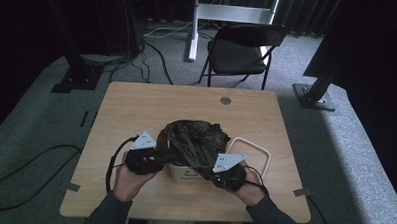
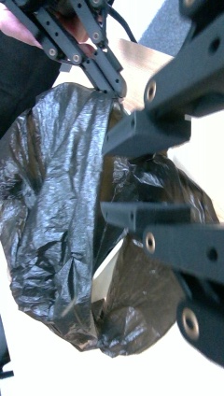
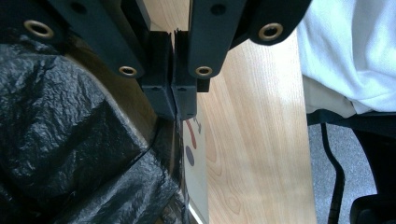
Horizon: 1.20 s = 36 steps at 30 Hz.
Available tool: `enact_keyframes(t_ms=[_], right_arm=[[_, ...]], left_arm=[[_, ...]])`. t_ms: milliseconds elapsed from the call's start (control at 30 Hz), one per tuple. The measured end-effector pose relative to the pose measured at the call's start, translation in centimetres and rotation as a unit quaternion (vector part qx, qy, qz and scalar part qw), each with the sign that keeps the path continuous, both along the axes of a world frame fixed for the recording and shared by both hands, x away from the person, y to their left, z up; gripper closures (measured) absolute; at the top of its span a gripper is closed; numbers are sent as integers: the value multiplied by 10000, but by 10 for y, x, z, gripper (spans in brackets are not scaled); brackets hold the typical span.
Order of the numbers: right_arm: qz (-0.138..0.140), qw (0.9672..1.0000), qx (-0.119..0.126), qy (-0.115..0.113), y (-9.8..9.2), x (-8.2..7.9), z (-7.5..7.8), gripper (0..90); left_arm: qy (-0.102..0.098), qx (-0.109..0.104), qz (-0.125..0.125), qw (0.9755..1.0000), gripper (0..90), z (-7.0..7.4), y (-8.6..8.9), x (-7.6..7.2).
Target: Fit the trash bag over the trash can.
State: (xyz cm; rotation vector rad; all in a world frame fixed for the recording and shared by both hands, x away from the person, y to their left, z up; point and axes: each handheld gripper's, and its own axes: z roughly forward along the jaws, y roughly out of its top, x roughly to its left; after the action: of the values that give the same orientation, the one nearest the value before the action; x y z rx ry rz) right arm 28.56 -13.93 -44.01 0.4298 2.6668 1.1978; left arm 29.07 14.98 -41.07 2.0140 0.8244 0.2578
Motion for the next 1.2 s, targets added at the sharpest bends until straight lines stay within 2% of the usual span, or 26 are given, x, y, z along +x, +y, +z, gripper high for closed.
enact_keyframes(t_ms=[133,233,500,667,867,1100,1200], right_arm=[[37,10000,15,-40,-1,-2,2,860],[48,9999,39,-85,-1,-5,5,793],[-73,9993,234,-264,-17,-9,25,683],[-324,9982,387,-324,-35,-5,32,615],[-836,9950,522,-158,-57,13,31,549],[-921,9953,306,70,-56,24,17,506],[-879,9951,405,184,-58,27,14,528]], left_arm=[[41,-94,17,9999,821,-4,3,-4],[69,-156,41,9998,871,-6,7,-7],[141,-203,65,9997,890,-12,15,-12],[228,-173,115,9995,890,-19,19,-15],[378,-128,155,9991,890,-30,22,-15],[543,-21,186,9984,890,-46,20,-9],[616,35,184,9979,890,-54,19,-5]])
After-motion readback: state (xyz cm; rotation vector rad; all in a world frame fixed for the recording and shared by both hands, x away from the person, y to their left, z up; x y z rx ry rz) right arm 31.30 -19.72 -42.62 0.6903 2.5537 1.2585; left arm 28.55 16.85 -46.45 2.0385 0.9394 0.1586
